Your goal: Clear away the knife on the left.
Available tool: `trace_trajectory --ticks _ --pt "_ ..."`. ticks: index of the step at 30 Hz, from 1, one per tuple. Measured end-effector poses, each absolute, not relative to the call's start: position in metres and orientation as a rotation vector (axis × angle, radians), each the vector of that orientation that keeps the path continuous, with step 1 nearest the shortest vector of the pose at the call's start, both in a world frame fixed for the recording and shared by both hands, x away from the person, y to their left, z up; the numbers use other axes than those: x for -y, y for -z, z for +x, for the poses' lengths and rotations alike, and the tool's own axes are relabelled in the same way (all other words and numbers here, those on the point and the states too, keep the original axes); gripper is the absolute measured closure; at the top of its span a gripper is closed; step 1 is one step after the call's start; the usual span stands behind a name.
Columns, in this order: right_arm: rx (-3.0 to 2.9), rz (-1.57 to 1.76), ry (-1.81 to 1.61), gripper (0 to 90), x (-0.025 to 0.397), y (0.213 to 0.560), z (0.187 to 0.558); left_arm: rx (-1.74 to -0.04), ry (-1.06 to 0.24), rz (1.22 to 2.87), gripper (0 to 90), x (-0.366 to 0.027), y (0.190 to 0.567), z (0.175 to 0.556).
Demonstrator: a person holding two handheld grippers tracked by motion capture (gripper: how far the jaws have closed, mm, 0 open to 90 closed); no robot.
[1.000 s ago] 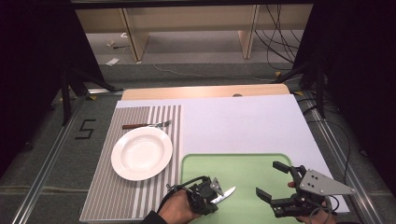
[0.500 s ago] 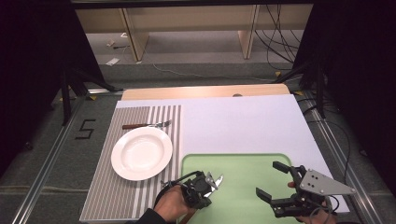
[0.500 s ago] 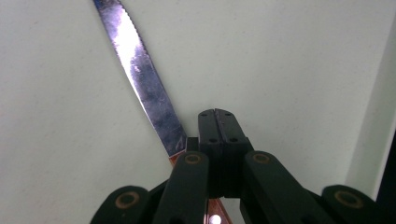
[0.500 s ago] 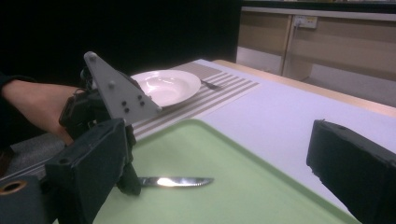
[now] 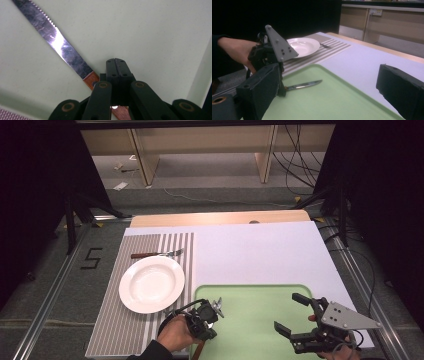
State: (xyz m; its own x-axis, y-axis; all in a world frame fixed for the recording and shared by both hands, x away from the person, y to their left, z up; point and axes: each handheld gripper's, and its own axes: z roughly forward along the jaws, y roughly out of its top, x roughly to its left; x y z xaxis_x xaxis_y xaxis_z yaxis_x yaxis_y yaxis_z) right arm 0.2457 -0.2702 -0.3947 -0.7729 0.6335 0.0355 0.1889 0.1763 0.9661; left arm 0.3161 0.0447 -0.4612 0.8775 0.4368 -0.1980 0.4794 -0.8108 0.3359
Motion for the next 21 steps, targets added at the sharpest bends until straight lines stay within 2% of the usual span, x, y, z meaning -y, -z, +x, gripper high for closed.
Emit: trace_trajectory --ticks 21 --pt "-2.085 0.772 -1.625 6.2 0.270 0.395 0.246 -0.742 0.175 2.693 89.5 -0.061 0.460 0.322"
